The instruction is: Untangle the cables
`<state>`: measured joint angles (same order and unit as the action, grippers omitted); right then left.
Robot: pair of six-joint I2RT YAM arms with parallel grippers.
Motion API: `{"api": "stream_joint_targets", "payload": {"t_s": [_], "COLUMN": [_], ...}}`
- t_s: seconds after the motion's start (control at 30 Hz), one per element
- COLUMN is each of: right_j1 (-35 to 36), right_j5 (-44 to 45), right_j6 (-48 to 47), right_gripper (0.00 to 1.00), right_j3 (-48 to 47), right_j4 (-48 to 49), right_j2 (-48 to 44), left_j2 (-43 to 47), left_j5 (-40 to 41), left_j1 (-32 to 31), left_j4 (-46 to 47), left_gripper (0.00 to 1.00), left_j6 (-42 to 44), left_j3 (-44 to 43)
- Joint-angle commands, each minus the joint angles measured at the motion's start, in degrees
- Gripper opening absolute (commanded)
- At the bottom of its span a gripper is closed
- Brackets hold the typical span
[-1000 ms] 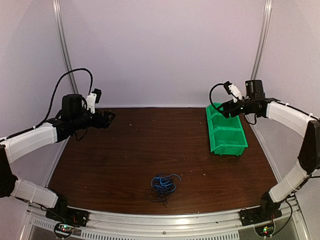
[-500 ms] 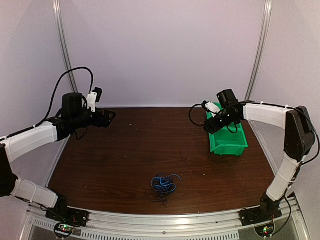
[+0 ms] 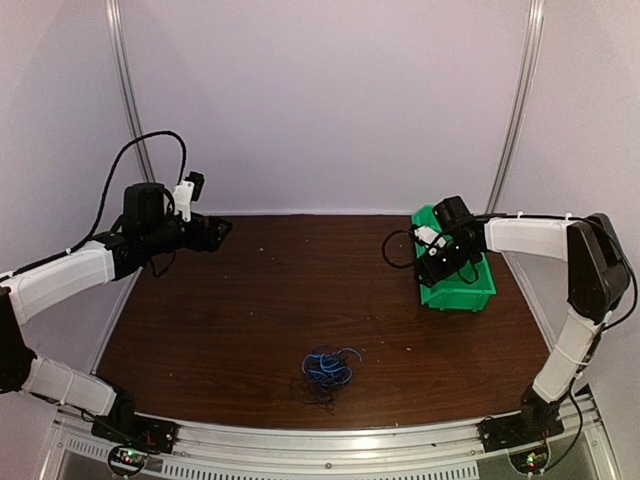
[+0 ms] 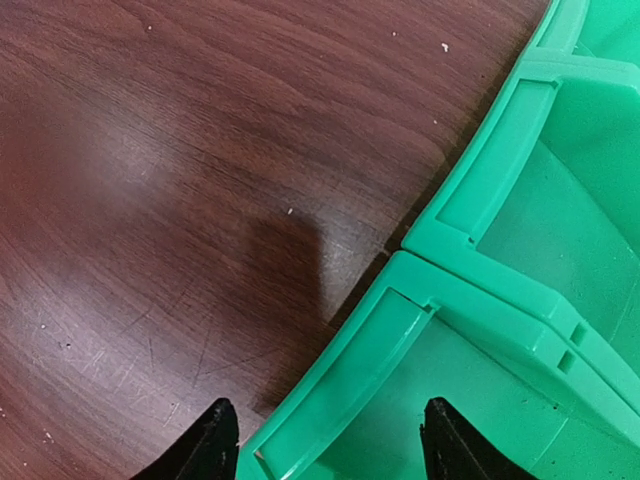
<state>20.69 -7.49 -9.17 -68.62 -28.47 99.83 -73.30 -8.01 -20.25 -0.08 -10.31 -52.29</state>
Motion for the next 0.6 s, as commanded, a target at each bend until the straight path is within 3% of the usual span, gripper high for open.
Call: {"api": "stream_joint_targets", "payload": {"t_s": [0.0, 0.27, 0.57], "right_j1": [-0.21, -0.25, -0.12], "right_j5": [1.08, 0.58, -2.17], "right_j6": [1.41, 2.41, 0.26], "right_gripper": [0.64, 0.59, 0.40], "right_j3": [0.32, -4.19, -3.60], "right_j4": [0.27, -1.17, -1.60], "right_j2": [1.59, 6.26, 6.37], "left_j2": [-0.51, -0.63, -0.29], "left_j5": [-0.66, -0.65, -0.79], "left_j1": [-0.23, -0.23, -0.23], "left_j4": [1.83, 1.77, 1.75], "left_gripper": [0.90, 0.90, 0.90], "left_j6": [0.77, 0.69, 0.68], "left_j3": [-1.76, -1.77, -1.86]}}
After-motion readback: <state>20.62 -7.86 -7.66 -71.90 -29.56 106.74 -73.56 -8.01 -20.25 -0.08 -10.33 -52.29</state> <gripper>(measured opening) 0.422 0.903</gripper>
